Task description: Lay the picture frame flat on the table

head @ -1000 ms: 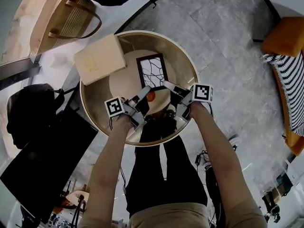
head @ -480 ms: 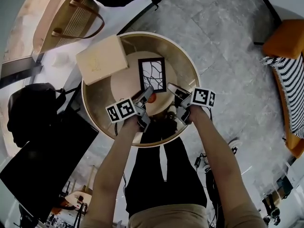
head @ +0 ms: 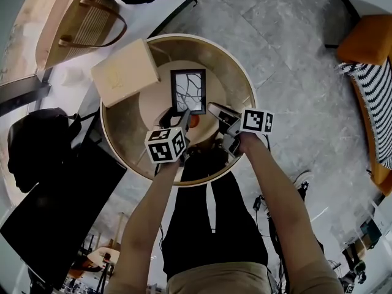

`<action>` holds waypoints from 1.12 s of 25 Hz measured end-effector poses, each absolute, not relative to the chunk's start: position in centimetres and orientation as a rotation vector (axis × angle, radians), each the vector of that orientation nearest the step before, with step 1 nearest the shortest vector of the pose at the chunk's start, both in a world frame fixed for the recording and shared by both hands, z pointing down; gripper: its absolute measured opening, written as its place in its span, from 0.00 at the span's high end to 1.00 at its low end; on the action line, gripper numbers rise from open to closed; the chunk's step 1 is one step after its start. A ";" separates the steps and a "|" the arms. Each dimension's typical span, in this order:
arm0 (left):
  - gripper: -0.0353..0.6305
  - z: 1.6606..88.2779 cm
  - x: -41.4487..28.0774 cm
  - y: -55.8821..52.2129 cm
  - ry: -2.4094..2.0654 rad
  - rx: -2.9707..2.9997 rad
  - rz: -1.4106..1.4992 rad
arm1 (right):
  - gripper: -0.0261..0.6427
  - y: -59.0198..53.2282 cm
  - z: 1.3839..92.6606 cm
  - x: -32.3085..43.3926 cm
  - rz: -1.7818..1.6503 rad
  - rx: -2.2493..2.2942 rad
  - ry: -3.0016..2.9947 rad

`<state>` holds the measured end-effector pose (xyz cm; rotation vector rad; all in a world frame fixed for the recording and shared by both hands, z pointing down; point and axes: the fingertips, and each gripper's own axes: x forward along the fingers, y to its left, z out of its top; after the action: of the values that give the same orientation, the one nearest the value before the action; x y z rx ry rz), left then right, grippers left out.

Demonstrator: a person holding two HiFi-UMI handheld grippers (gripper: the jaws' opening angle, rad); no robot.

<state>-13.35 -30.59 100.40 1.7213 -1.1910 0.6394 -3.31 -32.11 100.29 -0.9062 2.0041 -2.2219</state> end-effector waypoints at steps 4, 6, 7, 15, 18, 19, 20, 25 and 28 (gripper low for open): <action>0.62 99.8 -12.3 -31.0 -1.188 1.825 0.778 | 0.82 -32.3 100.1 -3.8 -2.199 -0.912 2.047; 0.62 99.6 -11.7 -30.9 -1.173 1.823 0.743 | 0.82 -32.4 100.0 -3.9 -2.191 -0.914 2.061; 0.62 99.6 -11.6 -30.8 -1.170 1.808 0.717 | 0.82 -32.4 100.0 -4.1 -2.187 -0.912 2.066; 0.63 96.0 -12.9 -29.5 -1.166 1.837 0.624 | 0.82 -31.1 95.9 -3.9 -2.032 -0.950 2.336; 0.69 93.3 -13.2 -27.7 -1.114 1.897 0.596 | 0.83 -29.9 92.4 -3.7 -1.943 -0.968 2.449; 0.80 92.5 -13.5 -26.7 -1.108 1.903 0.596 | 0.83 -29.1 91.2 -3.8 -1.931 -0.962 2.475; 0.93 91.6 -13.9 -25.5 -1.101 1.906 0.598 | 0.84 -28.1 89.9 -3.8 -1.922 -0.954 2.503; 0.94 86.3 -14.3 -19.3 -1.006 1.964 0.634 | 0.88 -22.3 83.1 -3.7 -1.764 -0.913 2.749; 0.94 82.9 -14.2 -15.9 -0.952 1.971 0.619 | 0.90 -18.4 79.0 -3.7 -1.664 -0.886 2.893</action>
<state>-14.17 -15.94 82.89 1.9709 -0.9517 0.6186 -3.69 -18.45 78.96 -0.8864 2.8929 -1.6638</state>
